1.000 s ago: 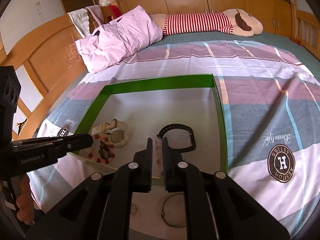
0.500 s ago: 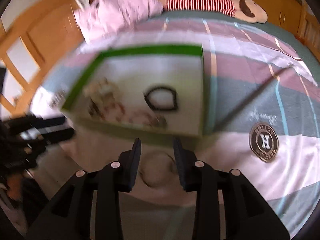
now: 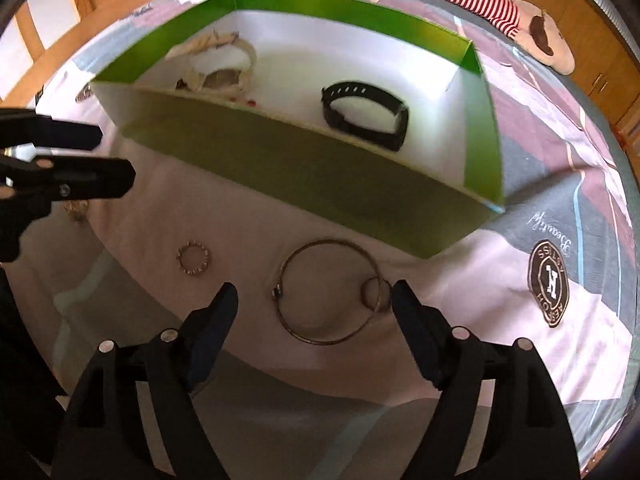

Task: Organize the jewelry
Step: 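Move the left tool to the gold charm cluster while the right tool approaches the silver bangle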

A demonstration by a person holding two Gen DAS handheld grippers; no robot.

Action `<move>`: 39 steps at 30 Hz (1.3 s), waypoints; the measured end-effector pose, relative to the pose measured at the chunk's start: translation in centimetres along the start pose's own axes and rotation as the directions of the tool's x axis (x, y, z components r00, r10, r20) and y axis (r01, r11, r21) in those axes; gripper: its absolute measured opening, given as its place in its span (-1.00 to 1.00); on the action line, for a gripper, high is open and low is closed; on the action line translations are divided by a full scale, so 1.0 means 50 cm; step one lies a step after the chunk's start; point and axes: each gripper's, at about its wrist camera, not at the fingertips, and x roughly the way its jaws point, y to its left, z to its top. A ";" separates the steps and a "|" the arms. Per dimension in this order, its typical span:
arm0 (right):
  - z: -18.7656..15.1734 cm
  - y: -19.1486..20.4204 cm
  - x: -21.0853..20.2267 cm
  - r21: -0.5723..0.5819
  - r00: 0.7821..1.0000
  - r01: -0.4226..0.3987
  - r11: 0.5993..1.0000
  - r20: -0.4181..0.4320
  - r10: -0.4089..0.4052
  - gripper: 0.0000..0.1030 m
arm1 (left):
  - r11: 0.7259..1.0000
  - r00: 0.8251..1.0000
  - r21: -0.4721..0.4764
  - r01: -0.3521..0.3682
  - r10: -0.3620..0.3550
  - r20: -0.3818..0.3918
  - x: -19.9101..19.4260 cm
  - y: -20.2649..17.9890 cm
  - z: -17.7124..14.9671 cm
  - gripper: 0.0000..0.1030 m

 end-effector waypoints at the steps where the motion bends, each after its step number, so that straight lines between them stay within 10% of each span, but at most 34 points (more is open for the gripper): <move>1: -0.001 0.000 -0.001 0.000 1.000 0.009 1.000 0.006 -0.009 0.10 | 1.000 1.000 -0.003 -0.002 0.002 -0.002 0.001 0.002 -0.001 0.38; 4: 0.004 -0.010 -0.006 0.047 0.997 -0.076 0.996 0.019 0.075 -0.45 | 1.000 1.000 -0.016 -0.005 0.005 -0.013 0.006 0.008 0.001 0.40; 9: 0.015 -0.033 -0.035 0.126 0.958 -0.278 0.952 0.107 0.266 -0.43 | 0.999 1.000 -0.047 -0.011 0.009 -0.023 0.007 0.029 0.006 0.44; 20: 0.002 -0.077 -0.010 0.184 0.993 -0.121 0.975 0.021 0.119 -0.36 | 0.976 0.991 -0.189 -0.106 0.087 -0.103 0.013 0.162 -0.019 0.51; 32: 0.018 -0.124 -0.004 0.343 0.993 -0.118 0.932 0.041 0.111 -0.36 | 0.996 0.979 -0.027 -0.087 0.081 -0.185 0.027 0.127 -0.083 0.51; 39: 0.028 -0.065 -0.019 0.207 0.988 -0.136 0.969 0.098 0.118 -0.36 | 0.994 0.975 0.030 -0.104 0.108 -0.192 0.042 0.096 -0.090 0.31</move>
